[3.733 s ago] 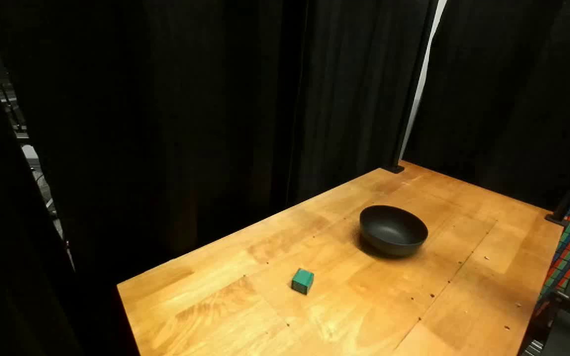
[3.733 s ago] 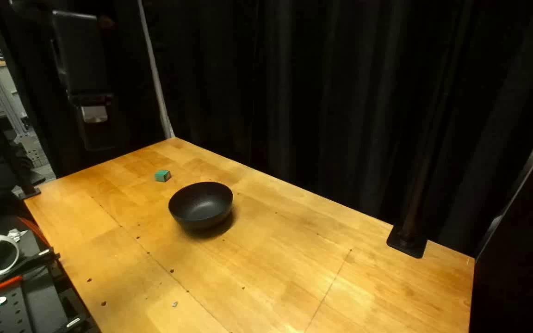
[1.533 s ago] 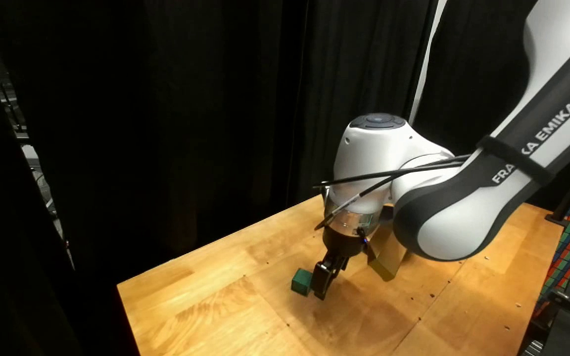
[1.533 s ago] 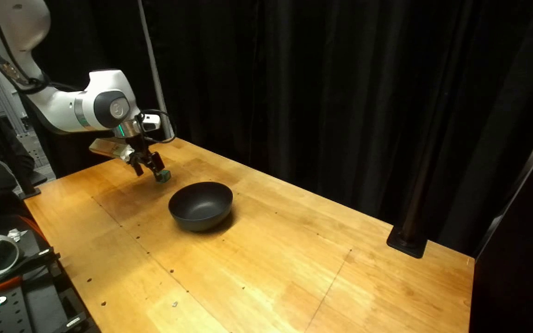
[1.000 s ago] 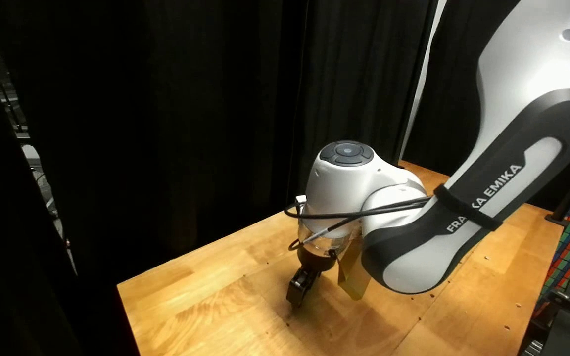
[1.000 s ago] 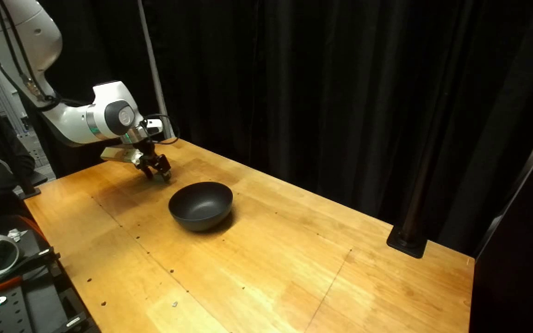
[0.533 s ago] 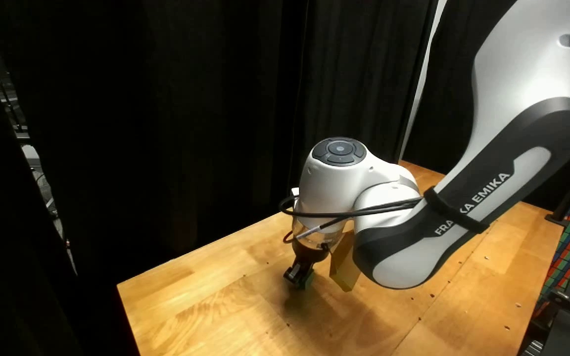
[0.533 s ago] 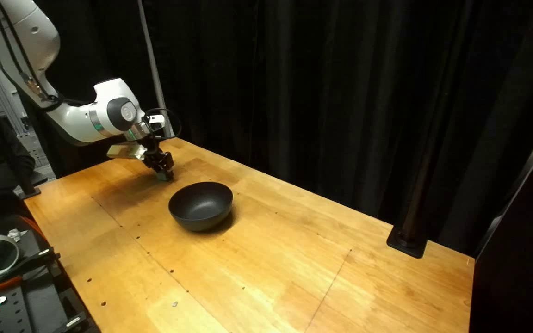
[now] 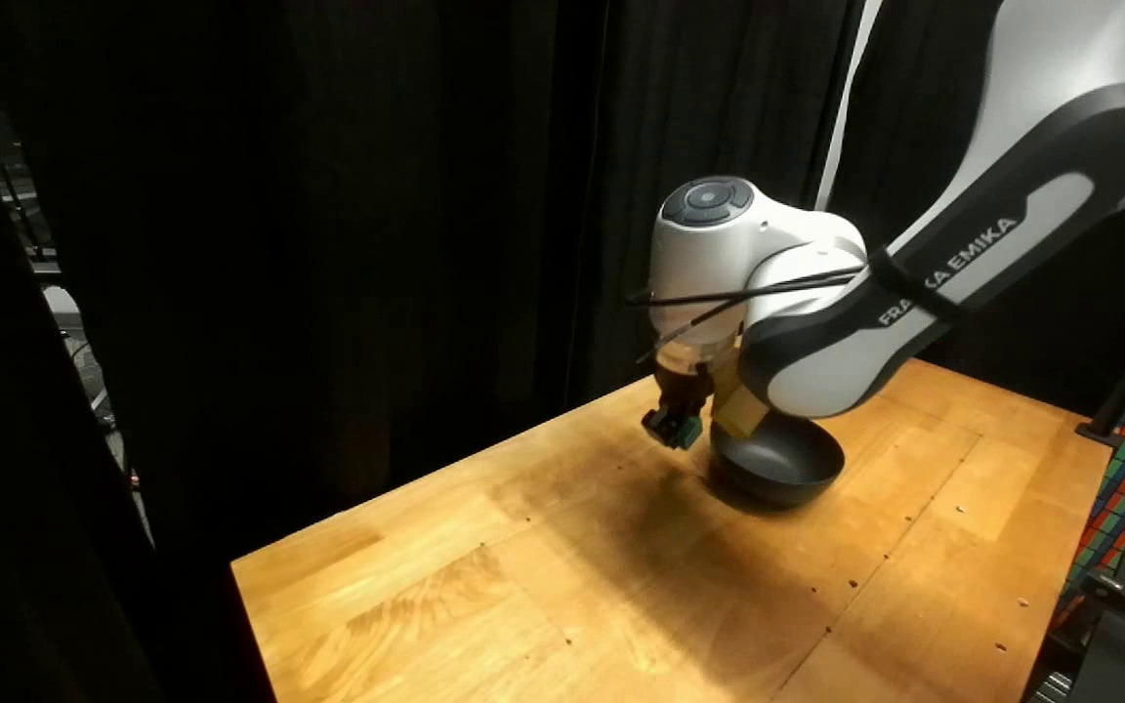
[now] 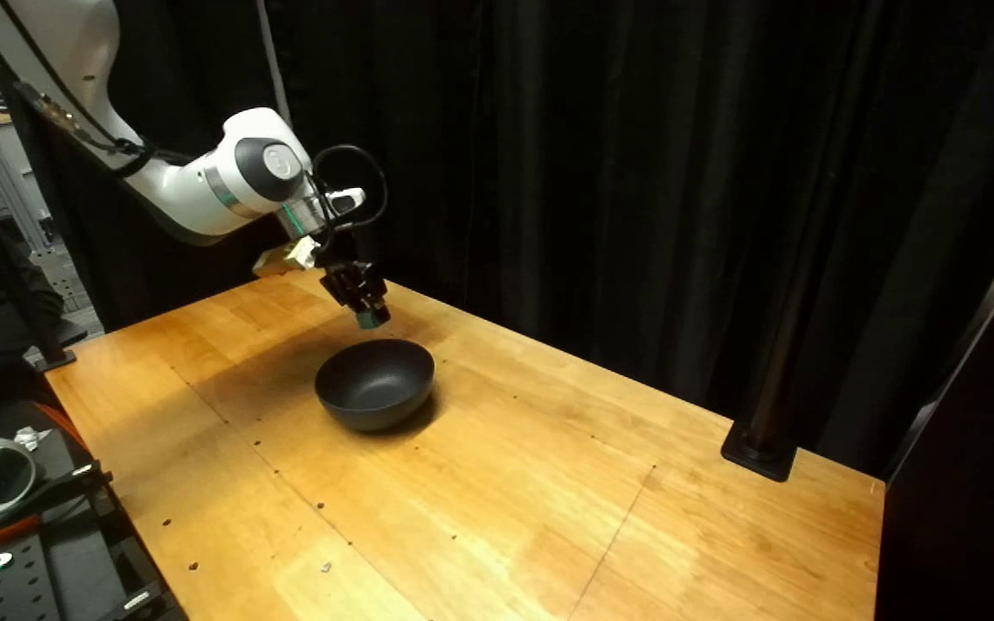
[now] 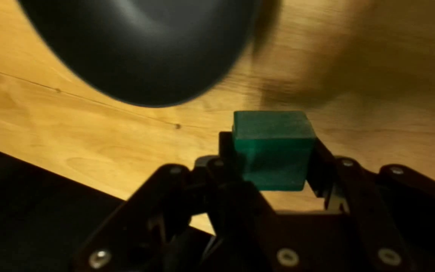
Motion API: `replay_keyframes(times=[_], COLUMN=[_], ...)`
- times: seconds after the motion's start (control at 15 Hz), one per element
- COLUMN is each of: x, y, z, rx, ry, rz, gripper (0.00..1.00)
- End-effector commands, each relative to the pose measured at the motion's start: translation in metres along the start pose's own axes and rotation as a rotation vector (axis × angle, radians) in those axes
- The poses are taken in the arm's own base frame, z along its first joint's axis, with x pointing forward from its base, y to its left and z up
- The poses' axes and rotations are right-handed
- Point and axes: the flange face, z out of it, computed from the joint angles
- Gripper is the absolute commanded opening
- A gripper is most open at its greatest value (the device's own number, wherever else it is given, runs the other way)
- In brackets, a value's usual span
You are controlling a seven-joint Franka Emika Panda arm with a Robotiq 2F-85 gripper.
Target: Pick up the green object from the table and put it in the bowl
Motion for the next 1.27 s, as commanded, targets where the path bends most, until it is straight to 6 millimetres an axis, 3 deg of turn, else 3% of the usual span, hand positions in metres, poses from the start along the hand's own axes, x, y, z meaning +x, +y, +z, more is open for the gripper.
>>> replay_keyframes(times=[0.0,0.13,0.2,0.27,0.53,0.73,1.07,1.13,1.2], x=[-0.011,-0.022,-0.026,-0.030,-0.045,-0.055,-0.071,-0.059,-0.063], y=[0.074,0.103,0.115,0.125,0.165,0.202,0.244,0.234,0.240], z=[-0.020,-0.014,-0.011,-0.010,-0.030,-0.078,-0.167,-0.134,-0.151], rx=[-0.049,-0.045,-0.033,-0.026,0.008,0.080,0.258,0.198,0.223], ry=[-0.084,-0.168,-0.199,-0.212,-0.220,-0.197,-0.252,-0.259,-0.258], rz=[0.110,0.154,0.180,0.202,0.261,0.269,0.203,0.235,0.226], gripper=[0.21,0.21,0.56,0.73,0.99,1.00,1.00,1.00,1.00])
